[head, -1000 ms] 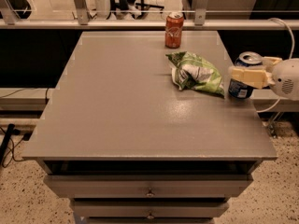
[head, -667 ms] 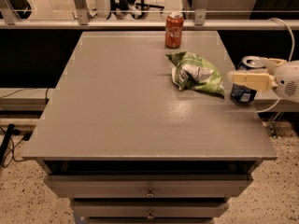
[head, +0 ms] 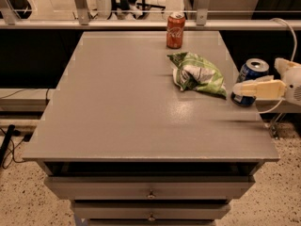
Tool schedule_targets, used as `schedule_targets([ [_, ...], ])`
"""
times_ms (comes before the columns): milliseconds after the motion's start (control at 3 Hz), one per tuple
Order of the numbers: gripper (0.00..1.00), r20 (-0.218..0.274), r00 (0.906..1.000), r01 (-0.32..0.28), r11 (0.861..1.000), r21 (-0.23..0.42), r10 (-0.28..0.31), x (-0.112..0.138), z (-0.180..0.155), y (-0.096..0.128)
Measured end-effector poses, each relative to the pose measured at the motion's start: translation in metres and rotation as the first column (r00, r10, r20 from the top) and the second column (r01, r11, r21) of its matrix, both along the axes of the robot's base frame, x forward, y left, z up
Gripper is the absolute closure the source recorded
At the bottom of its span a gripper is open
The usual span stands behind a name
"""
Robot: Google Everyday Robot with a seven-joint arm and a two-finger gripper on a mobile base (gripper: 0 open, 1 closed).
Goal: Move pepsi can near green jalapeno chip bag
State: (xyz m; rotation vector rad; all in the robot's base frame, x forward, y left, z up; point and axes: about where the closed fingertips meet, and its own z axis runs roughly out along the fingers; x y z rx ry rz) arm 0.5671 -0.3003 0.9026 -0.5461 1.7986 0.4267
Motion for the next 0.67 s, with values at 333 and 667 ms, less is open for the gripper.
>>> schedule_targets([
  [333, 0.00, -0.040, 0.9984, -0.044, 0.995, -0.092, 0.041, -0.009, 0.047, -0.076],
  [667, 0.00, -0.013, 0.9991, -0.043, 0.992, -0.120, 0.041, -0.022, 0.070, -0.086],
])
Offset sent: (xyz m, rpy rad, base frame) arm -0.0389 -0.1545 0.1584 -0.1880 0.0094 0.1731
